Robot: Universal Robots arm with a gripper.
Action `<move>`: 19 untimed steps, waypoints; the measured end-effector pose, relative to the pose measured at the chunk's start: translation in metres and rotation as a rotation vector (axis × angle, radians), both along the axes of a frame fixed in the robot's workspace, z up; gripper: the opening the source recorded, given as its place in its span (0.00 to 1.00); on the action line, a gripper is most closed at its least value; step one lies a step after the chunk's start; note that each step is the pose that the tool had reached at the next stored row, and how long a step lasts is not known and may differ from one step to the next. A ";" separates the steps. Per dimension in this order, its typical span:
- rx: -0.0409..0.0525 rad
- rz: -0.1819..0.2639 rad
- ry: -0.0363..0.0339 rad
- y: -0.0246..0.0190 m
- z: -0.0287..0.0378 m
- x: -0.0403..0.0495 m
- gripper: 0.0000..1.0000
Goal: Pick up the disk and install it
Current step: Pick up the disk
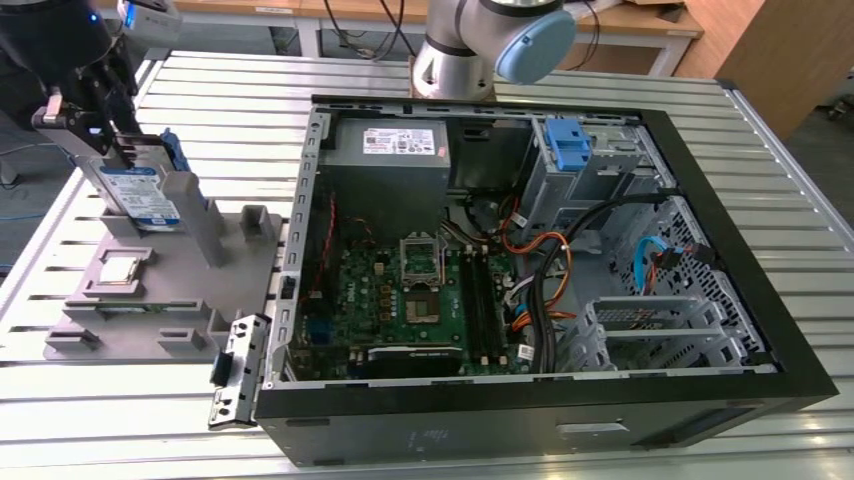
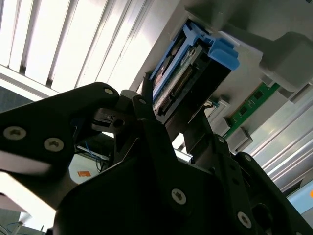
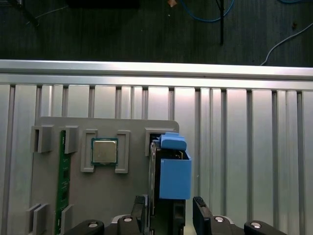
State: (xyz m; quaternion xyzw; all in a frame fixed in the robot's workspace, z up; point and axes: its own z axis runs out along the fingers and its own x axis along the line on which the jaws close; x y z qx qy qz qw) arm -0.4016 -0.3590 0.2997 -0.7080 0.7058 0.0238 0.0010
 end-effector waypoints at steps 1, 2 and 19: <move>0.0000 0.000 0.0000 -0.0006 0.0000 0.0000 0.51; 0.0000 0.000 -0.0001 -0.0012 -0.0001 0.0000 0.51; 0.0000 0.000 0.0000 -0.0015 0.0003 0.0033 0.51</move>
